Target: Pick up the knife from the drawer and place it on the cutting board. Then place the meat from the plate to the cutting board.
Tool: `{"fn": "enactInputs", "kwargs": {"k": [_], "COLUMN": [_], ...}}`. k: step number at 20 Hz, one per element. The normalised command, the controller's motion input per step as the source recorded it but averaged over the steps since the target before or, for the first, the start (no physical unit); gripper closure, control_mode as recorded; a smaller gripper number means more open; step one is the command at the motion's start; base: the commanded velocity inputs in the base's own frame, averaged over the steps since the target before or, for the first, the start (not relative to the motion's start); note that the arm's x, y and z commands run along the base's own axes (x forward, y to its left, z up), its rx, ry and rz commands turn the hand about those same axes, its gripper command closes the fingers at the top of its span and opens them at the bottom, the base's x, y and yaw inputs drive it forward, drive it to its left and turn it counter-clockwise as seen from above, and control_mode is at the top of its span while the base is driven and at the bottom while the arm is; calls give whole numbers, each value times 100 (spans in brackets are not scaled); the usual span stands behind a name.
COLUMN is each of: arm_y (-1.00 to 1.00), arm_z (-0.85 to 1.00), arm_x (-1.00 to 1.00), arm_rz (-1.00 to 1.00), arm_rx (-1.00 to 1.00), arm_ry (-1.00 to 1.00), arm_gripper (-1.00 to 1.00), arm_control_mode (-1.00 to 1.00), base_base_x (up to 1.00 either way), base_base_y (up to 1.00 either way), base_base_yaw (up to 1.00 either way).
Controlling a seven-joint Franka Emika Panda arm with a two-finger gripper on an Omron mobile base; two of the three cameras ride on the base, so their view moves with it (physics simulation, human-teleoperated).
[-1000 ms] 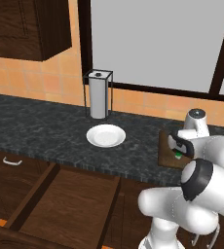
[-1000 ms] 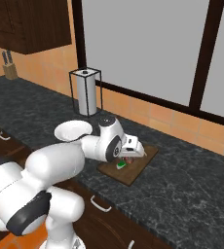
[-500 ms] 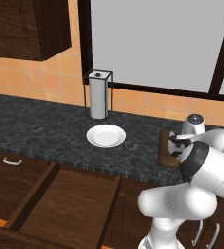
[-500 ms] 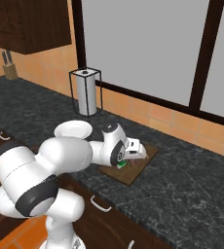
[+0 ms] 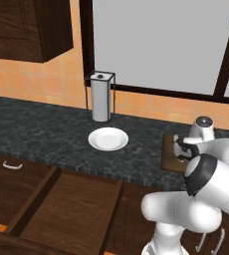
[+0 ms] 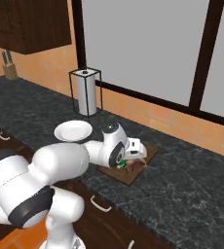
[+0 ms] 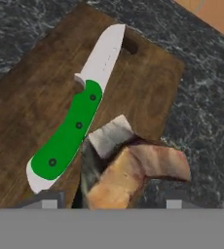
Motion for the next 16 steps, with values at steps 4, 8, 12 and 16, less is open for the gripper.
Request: {"fn": "enactInputs", "kwargs": {"k": [4, 8, 12, 16], "arm_y": [0, 0, 0, 23], "arm_z": [40, 63, 16, 16], "arm_x": [-8, -38, -97, -90], "arm_rz": [2, 3, 0, 0], "arm_rx": [0, 0, 0, 0], "arm_ry": [0, 0, -5, -15], "arm_gripper": [-100, -100, -100, -100], "arm_control_mode": [-100, -100, -100, -100], "base_base_x": [0, 0, 0, 0], "base_base_y": [0, 0, 0, 0], "base_base_yaw": [0, 0, 0, 0]}}
